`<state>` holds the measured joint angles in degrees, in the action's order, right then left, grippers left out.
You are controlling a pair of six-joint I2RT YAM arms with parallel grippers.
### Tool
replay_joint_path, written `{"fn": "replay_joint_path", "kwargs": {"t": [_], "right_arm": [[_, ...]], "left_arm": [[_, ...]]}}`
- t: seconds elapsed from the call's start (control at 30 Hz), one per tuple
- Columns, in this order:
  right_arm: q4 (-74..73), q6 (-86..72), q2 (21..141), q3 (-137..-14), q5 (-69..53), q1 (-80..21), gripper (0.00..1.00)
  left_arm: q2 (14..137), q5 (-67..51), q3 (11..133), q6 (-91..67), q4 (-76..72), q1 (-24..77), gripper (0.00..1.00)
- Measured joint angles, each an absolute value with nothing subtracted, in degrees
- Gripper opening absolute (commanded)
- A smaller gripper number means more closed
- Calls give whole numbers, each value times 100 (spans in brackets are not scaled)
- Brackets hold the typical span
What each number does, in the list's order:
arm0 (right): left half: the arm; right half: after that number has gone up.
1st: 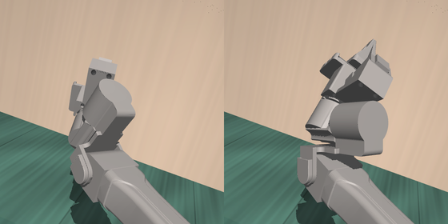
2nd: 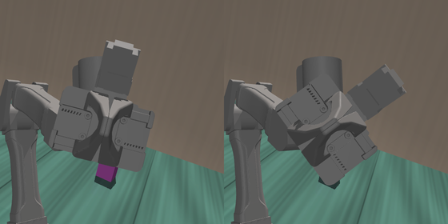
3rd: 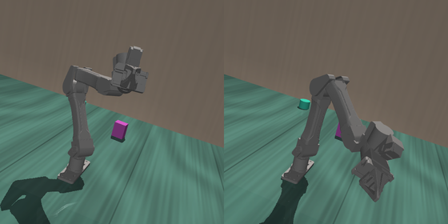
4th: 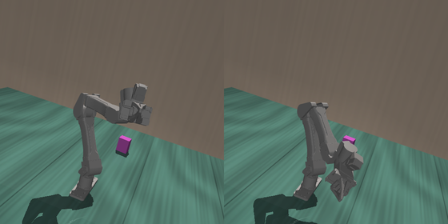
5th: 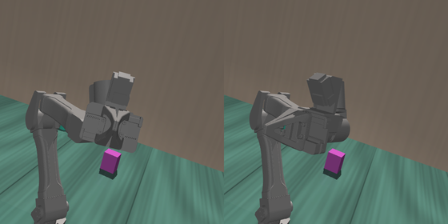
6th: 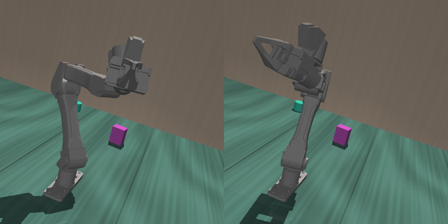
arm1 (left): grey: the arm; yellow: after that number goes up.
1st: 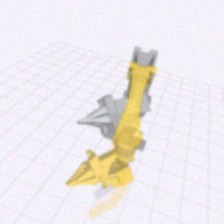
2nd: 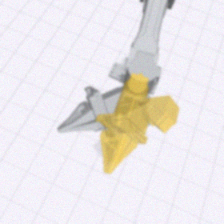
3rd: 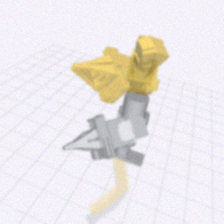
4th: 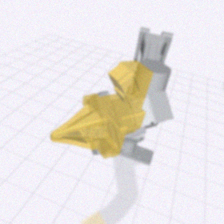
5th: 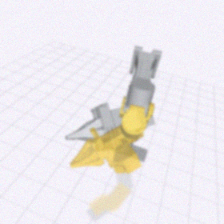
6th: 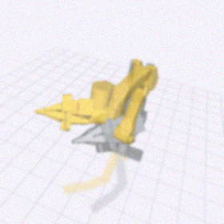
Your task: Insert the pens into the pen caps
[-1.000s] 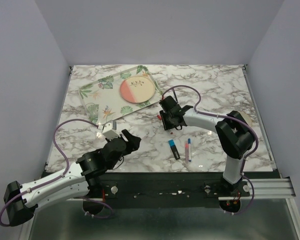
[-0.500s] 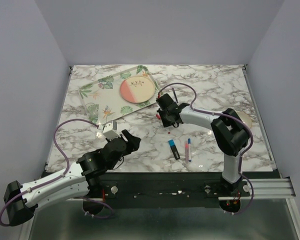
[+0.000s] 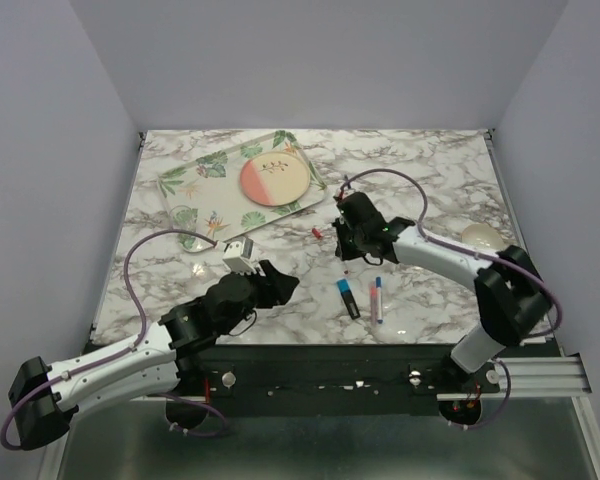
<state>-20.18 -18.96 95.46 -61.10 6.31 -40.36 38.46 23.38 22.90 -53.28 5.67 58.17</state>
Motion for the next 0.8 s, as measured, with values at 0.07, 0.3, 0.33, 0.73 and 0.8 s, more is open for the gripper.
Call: {"fn": "replay_joint_path", "kwargs": {"t": [0.07, 0.3, 0.33, 0.73, 0.8], "right_arm": [[-1826, -2075, 8980, -5911, 405, -4038, 1], [40, -3240, 6908, -4545, -749, -4038, 1], [276, -3369, 6729, -4357, -858, -4038, 1], [2683, -4834, 5957, -3173, -1787, -4045, 1], [2888, -4956, 5850, -3111, -1789, -4062, 1]], "left_arm": [[3966, 2038, 2274, -5236, 279, 5767, 65], [4353, 897, 2274, -5050, -561, 5489, 62], [4388, 775, 2276, -5037, -655, 5465, 62], [4794, -373, 2707, -4762, -1533, 5332, 58], [4915, -467, 2827, -4705, -1590, 5330, 58]]}}
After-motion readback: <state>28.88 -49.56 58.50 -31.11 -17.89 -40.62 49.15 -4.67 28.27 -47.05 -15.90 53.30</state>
